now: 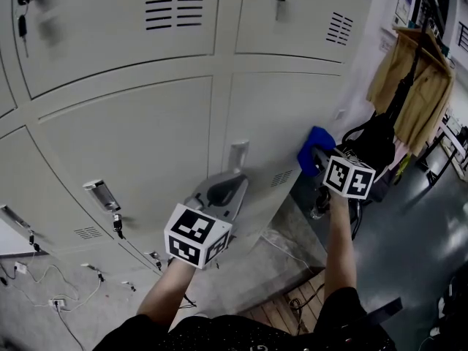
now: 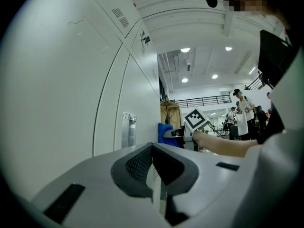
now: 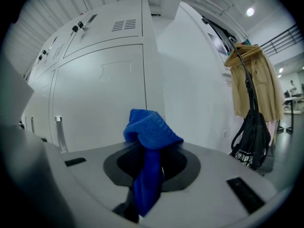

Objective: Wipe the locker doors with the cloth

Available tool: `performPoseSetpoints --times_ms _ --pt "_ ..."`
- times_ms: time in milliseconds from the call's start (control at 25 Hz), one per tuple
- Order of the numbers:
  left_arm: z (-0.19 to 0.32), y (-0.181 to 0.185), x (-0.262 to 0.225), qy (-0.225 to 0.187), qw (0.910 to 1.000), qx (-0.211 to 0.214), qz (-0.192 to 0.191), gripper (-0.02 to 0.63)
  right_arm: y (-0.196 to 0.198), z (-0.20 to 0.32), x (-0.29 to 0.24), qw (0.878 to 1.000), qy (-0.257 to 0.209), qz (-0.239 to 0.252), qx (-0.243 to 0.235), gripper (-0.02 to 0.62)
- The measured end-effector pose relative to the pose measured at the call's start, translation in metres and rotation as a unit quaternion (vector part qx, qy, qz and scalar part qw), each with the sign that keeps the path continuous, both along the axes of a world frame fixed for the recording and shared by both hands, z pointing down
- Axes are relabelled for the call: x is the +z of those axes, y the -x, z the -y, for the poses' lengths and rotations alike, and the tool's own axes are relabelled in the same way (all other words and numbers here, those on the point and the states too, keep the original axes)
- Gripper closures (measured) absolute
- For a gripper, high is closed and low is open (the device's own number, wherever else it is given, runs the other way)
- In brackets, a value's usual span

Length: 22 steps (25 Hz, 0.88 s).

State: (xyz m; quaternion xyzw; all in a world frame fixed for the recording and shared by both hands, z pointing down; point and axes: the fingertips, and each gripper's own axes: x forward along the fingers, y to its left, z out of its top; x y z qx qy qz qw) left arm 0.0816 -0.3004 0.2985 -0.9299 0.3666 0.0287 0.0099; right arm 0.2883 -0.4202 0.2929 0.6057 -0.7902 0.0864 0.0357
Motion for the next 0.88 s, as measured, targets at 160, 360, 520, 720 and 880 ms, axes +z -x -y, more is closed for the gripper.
performPoseSetpoints --times_ms 160,360,520,720,880 --pt "0.0 0.002 0.003 0.004 1.0 -0.001 0.003 0.597 -0.006 0.001 -0.002 1.0 -0.002 -0.004 0.013 0.517" --pt "-0.005 0.006 0.003 0.005 1.0 0.001 0.002 0.597 -0.002 -0.003 -0.002 1.0 -0.007 -0.01 0.023 0.517" --pt "-0.011 0.012 0.003 0.006 1.0 0.001 0.001 0.597 0.016 -0.022 0.003 0.999 -0.017 -0.03 0.016 0.518" --pt "-0.018 0.022 0.01 0.015 0.9999 -0.001 0.0 0.597 0.072 -0.058 0.012 0.997 -0.025 -0.055 -0.038 0.517" --pt "-0.024 0.025 0.015 0.017 0.9999 0.001 0.004 0.597 0.115 -0.082 0.017 0.995 -0.035 -0.057 -0.074 0.518"
